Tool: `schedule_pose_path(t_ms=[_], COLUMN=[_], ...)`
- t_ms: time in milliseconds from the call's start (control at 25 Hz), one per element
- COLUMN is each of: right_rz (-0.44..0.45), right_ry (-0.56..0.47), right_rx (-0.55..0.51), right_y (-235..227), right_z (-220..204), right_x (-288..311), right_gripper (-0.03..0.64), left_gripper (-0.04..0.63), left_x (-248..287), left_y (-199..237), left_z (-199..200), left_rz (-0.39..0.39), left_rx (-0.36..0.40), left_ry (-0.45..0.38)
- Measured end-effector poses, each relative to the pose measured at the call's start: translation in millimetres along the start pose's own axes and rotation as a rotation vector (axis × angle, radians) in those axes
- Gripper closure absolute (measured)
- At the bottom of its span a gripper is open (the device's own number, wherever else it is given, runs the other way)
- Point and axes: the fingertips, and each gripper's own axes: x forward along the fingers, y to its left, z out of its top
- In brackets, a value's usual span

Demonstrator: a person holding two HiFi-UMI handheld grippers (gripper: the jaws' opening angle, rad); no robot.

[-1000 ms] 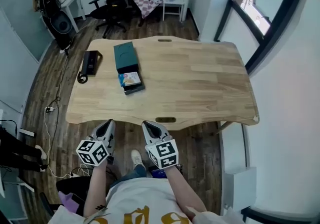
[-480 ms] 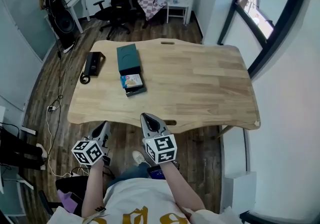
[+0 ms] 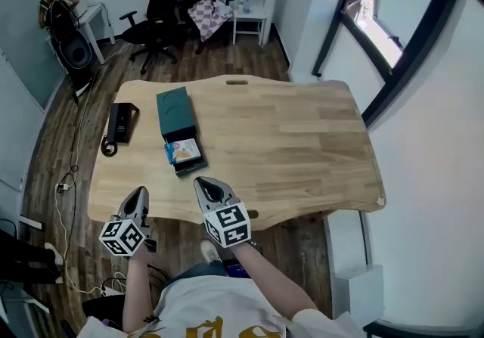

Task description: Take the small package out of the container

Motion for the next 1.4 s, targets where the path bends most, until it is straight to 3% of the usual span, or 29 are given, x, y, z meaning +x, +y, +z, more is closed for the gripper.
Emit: schedule_pose_path(t_ms=[160,360,480,600,720,800,920,1080,1400], right_rz=[0.087,-0.002,0.014,0.012,0.008,-0.025,-0.079,-0.047,-0.024], right_ry=[0.107,0.112,0.174,0.204,0.134,0.111,0.154,0.219,0.221], right_rx=[-0.12,-0.078,-0.106,-0.157,-0.149,-0.134,-0.101,-0.046,0.038], right_y=[1.2,-47.7,-47.4,-49.4,-56.4,-62.8,-72.7,-79.5,-90.4], right_z=[-5.8,1.9,-6.5,-10.8,-6.0,-5.7,-17.6,-35.5,-50.0], right_x=[42.4,83.1,108.7,124.4,134.7,140.0,141.5,145.6,154.0], right_gripper=[0.612,0.612,0.612,0.612,0.612,0.612,0.612,0.612,0.612], left_gripper=[0.594,0.594,0.594,0.594,0.594,0.594,0.594,0.594,0.594], left_x=[41.9,88.1,105.9,117.2,126.7,132.4,136.1,143.7,153.7], left_y=[16.4,27.7,37.2,46.0,59.6,70.4,80.0,83.6,97.6], left_z=[10.3,18.2,15.6,18.8,15.9,14.3,10.1,0.6,-18.8], left_rz=[-0.032,-0.074,-0.09,-0.061,-0.039,-0.03,-0.003,0.026,0.071], left_rx=[0.016,0.138,0.151,0.113,0.109,0.108,0.043,-0.006,-0.059], left_ry=[0.036,0.113,0.128,0.083,0.074,0.074,0.073,0.096,0.132])
